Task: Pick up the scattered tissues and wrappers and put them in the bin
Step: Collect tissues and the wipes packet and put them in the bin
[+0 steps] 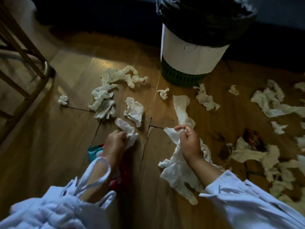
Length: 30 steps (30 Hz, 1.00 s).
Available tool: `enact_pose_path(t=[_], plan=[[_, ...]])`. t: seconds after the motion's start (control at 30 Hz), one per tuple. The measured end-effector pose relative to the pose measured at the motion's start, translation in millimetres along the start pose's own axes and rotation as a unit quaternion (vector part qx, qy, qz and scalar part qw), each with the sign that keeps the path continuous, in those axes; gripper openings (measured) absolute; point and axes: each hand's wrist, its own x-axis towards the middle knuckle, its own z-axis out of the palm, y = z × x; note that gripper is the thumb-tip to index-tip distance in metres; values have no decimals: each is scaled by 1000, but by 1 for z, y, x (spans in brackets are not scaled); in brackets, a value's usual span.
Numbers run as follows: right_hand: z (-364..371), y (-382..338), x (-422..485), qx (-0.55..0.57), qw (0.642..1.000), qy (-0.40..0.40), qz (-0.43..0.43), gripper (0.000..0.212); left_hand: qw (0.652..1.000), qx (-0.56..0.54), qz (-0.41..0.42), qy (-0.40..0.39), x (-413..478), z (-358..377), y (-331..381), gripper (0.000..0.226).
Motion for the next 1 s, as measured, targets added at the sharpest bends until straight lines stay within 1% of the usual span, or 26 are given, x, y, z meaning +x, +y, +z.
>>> enact_pose_path(t=[0.07,0.1,0.17,0.2,0.27,0.3,0.33,0.37,0.4,0.43,0.5,0.53,0.57,0.6,0.63,0.67,0.7,0.73,0.77,0.8,0.83,0.87,0.9,0.93,0.97,1.0], plan=[[-3,-3,0,62,996,26,55,17,993,-108,-17,33,-8,-3,16,25],[-3,-6,0,96,991,36,84,16,980,-188,-44,38,-12,-7,30,27],[0,-9,0,190,966,47,167,15,926,-361,-106,32,-20,-14,58,34],[3,-13,-1,252,942,49,215,15,896,-421,-137,22,-24,-16,71,36],[6,-27,-4,350,893,37,282,17,838,-511,-187,-27,-29,-16,90,32],[8,-33,-5,375,879,25,294,21,809,-547,-210,-48,-31,-15,98,30],[10,-38,-8,392,870,15,298,24,784,-570,-237,-62,-34,-15,106,31],[13,-43,-11,399,867,6,297,26,770,-578,-262,-74,-36,-14,113,33],[16,-45,-13,401,868,-5,294,29,766,-575,-275,-85,-37,-12,118,32],[18,-47,-17,401,869,-22,289,33,766,-572,-279,-96,-39,-10,121,28],[23,-48,-24,398,872,-65,278,45,785,-548,-270,-104,-40,-2,126,23],[27,-45,-28,383,878,-85,273,49,798,-532,-266,-101,-39,2,128,23],[31,-43,-31,354,891,-91,270,50,804,-521,-269,-99,-40,5,129,31],[34,-39,-33,317,906,-79,269,47,800,-521,-278,-110,-40,5,131,44],[37,-35,-34,287,917,-54,272,47,784,-532,-291,-134,-41,4,134,59],[38,-31,-34,266,922,-33,279,44,759,-558,-295,-159,-40,2,136,73],[37,-29,-32,253,923,-22,291,44,740,-583,-287,-172,-42,-1,137,81],[35,-28,-29,244,922,-16,301,45,739,-592,-274,-168,-42,-5,136,83],[31,-29,-25,239,921,-12,306,45,762,-575,-259,-147,-40,-8,131,85],[26,-29,-20,234,922,-5,308,45,800,-538,-240,-111,-39,-9,121,83],[20,-30,-14,229,924,1,305,46,835,-493,-235,-67,-37,-11,109,76],[16,-31,-8,225,926,4,302,47,860,-449,-242,-12,-33,-10,94,66],[12,-33,-3,222,928,4,298,49,877,-396,-271,38,-33,-11,78,59],[10,-34,1,221,930,4,293,51,887,-336,-307,74,-33,-12,62,60],[10,-35,4,223,931,5,289,52,893,-271,-344,103,-36,-12,45,66],[11,-35,5,227,930,7,288,53,892,-220,-375,127,-39,-10,27,73]])
